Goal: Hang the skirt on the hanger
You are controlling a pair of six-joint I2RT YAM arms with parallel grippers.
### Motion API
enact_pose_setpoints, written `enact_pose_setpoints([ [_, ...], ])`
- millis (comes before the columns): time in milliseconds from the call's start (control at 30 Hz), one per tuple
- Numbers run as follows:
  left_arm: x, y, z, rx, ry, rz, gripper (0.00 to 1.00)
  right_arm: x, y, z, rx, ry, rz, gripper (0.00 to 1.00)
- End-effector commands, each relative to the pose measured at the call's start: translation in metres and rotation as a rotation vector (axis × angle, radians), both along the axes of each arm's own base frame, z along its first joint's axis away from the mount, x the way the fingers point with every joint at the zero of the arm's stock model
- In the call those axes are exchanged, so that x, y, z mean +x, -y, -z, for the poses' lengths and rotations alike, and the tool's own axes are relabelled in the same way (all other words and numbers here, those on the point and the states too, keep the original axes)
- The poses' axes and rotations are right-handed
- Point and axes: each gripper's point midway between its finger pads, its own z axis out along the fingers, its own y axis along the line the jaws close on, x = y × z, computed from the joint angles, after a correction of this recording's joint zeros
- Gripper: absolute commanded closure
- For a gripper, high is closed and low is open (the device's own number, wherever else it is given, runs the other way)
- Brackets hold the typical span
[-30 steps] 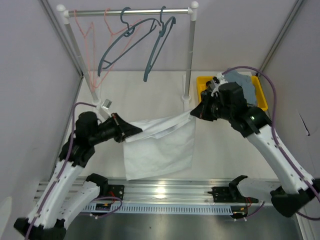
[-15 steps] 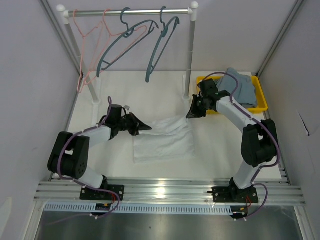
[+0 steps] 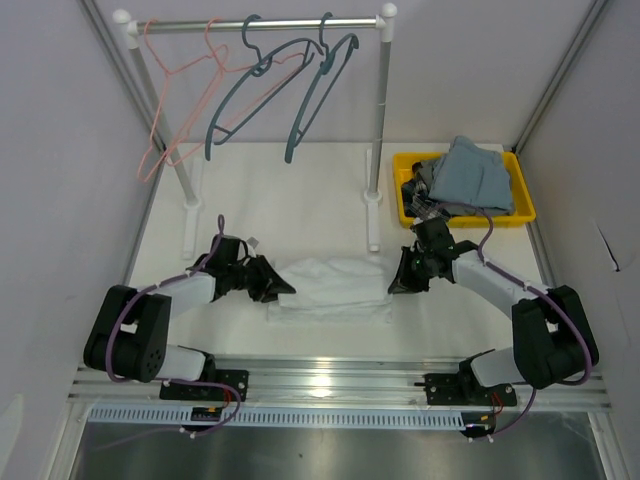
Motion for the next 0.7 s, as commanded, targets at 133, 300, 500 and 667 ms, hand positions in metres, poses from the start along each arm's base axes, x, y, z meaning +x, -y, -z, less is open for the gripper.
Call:
enact_pose_setpoints([
  [133,-0.011,-0.011,0.020,0.072,0.002,0.037,0.68,0.008,0.005,0.012,-0.025,0.028,0.016,0.99],
  [300,-0.007,-0.018,0.006,0.128,0.081,0.047,0.44,0.010,0.008,0.010,-0.058,0.044,0.008,0.72],
  [500,0.005,-0.041,-0.025,0.294,0.211,0.034,0.33,0.013,0.009,-0.013,-0.084,0.099,0.000,0.44],
  [667,0.004,-0.055,-0.063,0.372,0.373,0.041,0.30,0.017,0.012,-0.040,-0.093,0.152,0.001,0.37],
])
